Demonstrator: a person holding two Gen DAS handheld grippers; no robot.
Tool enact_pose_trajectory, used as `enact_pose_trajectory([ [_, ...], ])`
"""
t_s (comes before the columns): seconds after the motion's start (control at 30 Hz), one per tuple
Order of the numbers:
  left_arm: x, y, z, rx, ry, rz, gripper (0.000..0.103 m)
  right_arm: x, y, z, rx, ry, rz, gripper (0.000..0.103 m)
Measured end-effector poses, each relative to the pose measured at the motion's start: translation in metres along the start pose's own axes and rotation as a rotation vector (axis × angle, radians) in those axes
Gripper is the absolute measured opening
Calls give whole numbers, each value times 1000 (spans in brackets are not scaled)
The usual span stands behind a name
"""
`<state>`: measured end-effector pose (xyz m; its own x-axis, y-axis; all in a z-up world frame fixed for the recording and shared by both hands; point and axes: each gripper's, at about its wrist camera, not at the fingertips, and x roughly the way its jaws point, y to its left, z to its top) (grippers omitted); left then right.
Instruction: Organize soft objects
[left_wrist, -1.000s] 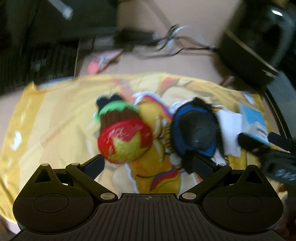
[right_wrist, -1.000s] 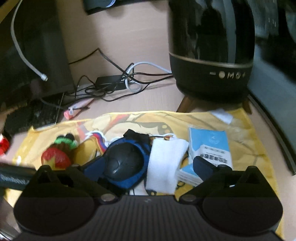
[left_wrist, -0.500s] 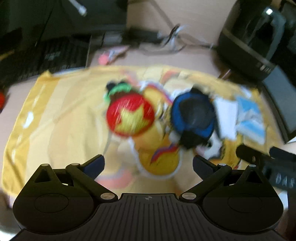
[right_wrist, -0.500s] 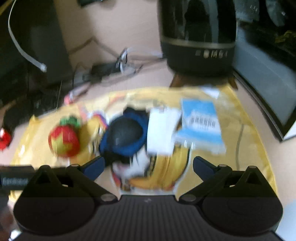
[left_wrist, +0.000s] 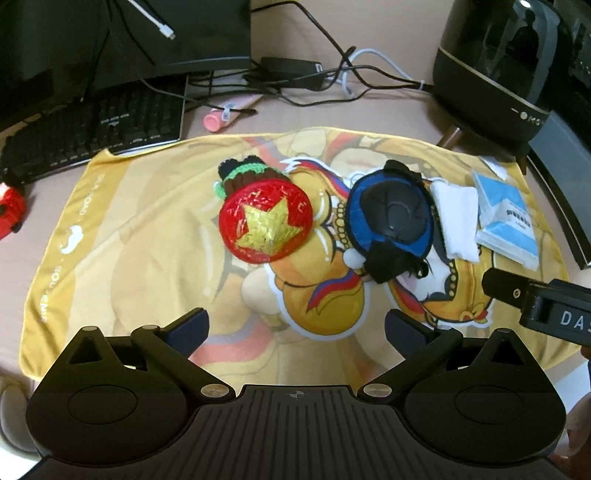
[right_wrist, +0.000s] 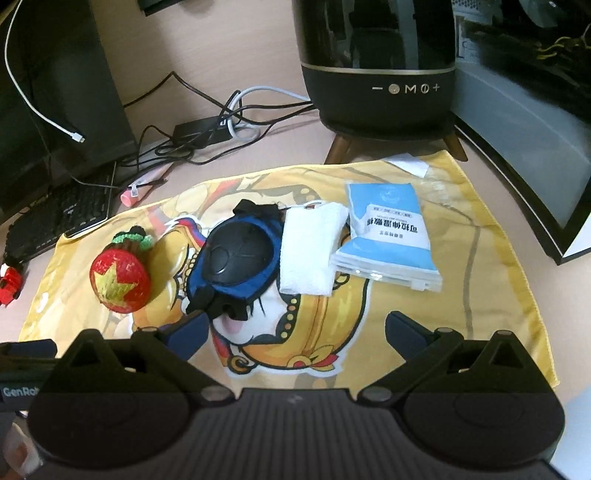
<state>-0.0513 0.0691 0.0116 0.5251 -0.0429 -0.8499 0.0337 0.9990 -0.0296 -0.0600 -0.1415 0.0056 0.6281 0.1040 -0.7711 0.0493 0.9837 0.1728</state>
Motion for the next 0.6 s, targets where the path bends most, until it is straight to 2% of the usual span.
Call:
enact_pose_trajectory([
  [0.2,-7,4,-1,-5,-29,34,103,2,6,-2,-23,18,5,103],
  [0.6,-15,4,5,11,-63,24,103,2,9,-1,-31,21,12,103],
])
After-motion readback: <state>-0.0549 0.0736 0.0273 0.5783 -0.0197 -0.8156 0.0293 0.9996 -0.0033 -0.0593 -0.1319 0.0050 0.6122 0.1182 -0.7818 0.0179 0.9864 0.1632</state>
